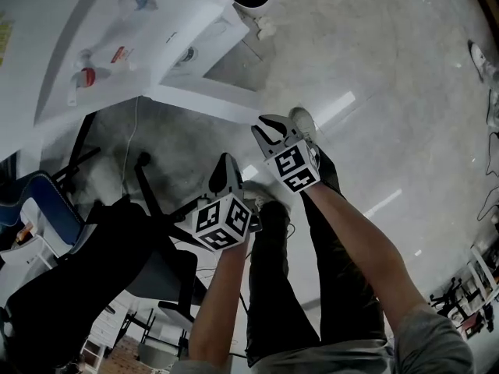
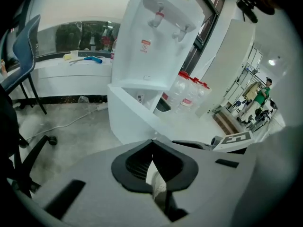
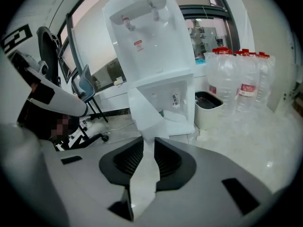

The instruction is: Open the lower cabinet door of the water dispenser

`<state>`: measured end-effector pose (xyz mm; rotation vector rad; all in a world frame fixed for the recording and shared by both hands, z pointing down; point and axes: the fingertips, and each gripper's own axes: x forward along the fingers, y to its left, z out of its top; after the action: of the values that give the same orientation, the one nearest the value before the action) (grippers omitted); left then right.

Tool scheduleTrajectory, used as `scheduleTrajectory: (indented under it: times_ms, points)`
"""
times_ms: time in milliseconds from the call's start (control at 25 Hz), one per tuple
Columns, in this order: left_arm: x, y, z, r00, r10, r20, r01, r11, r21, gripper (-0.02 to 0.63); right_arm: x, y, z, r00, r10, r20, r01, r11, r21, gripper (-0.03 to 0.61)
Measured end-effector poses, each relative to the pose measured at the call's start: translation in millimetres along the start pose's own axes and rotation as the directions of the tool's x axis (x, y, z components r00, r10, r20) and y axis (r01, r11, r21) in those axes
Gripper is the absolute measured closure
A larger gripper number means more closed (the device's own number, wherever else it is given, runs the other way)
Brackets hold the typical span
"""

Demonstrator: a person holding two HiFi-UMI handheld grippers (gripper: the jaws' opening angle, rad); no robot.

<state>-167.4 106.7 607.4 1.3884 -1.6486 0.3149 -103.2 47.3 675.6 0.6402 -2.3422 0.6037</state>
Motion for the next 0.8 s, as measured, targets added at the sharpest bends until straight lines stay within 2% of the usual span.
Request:
scheduleTrajectory:
  times_ms: [200,320,600,800]
  points:
    - [-27.0,26.3,-14.0,1.0,-0.019,0.011,0.019,1.0,0.018,0.604,-1.0,31.4,-13.9,0.995,-0.099,0.013,0.097,0.987,0.126,0.503]
    - [-41.7,45.5,-25.2,1.0,-0.019,0.013,0.018,1.0,0.022,0.604,-0.1,50.3,-19.6,0.991,-0.136,0.018,0.131,0.978,0.163,0.503]
    - [-68.8,82.4,-49.4,1.0,-0.013,0.006,0.013,1.0,0.021,0.604,8.1,95.8,-31.9,0.986,-0.164,0.005,0.159,0.96,0.232,0.505]
    - [-84.5,107.6,-59.0,1.0,0.006,0.013,-0.006,1.0,-0.002,0.604,19.2,133.1,-38.7,0.992,-0.126,-0.01,0.125,0.963,0.239,0.505]
